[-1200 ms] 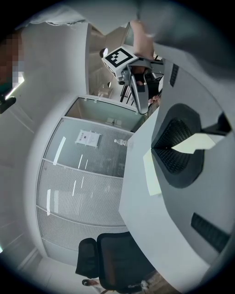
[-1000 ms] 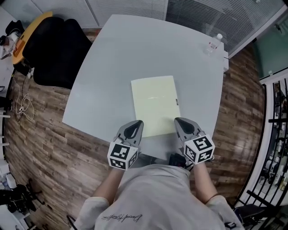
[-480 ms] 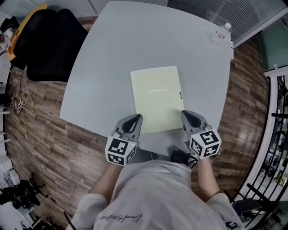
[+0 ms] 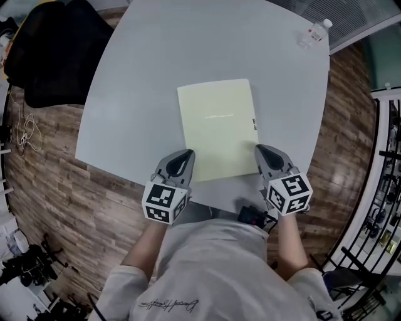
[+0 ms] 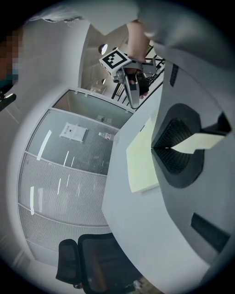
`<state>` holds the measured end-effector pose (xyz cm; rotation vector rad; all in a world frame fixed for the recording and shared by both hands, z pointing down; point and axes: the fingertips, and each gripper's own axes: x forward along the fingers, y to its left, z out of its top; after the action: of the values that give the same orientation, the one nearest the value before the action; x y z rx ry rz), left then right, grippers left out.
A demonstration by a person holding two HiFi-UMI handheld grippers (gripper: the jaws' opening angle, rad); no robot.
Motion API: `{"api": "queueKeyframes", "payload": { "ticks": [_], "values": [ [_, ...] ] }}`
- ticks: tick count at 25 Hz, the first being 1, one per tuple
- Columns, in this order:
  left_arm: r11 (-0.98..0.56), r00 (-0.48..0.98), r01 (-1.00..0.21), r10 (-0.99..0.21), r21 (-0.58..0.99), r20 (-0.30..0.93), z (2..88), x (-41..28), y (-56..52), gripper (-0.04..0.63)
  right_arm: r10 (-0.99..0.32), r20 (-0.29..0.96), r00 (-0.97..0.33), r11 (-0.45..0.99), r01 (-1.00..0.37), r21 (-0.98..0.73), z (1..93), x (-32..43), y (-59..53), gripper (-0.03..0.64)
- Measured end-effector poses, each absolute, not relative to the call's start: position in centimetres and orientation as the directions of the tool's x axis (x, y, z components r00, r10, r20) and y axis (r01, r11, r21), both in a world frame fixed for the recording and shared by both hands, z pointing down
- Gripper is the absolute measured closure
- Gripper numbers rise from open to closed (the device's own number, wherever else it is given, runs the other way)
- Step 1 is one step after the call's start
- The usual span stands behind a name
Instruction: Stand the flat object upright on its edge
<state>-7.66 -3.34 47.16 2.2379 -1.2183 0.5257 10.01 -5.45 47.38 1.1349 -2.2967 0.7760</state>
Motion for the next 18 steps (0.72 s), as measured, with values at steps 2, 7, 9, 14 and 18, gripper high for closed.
{"api": "queueKeyframes", "payload": {
  "ticks": [2,7,9,14,18],
  "values": [
    [-0.447,0.514,-0.854,-0.641,0.268,0.570,47.7,-7.8,-3.4,0.583,-0.554,0.625,-0.550,0.501,-0.820,-0.278,47.9,10.1,-5.6,0.591],
    [-0.427,0.501,-0.862,-0.637,0.272,0.586,49.0,-8.0,-3.4,0.581,-0.539,0.642,-0.545,0.489,-0.823,-0.288,49.2,10.6,-5.6,0.584],
    [-0.422,0.497,-0.864,-0.631,0.273,0.595,49.5,-8.4,-3.4,0.573,-0.531,0.650,-0.544,0.486,-0.824,-0.292,49.6,10.5,-5.8,0.543],
    [-0.399,0.494,-0.867,-0.610,0.299,0.619,50.6,-9.0,-3.5,0.521,-0.506,0.665,-0.550,0.485,-0.819,-0.308,50.5,10.7,-6.6,0.495],
    [-0.358,0.506,-0.862,-0.583,0.358,0.636,51.9,-9.8,-3.6,0.480,-0.477,0.677,-0.560,0.483,-0.811,-0.330,51.4,10.8,-7.1,0.442]
  ]
}}
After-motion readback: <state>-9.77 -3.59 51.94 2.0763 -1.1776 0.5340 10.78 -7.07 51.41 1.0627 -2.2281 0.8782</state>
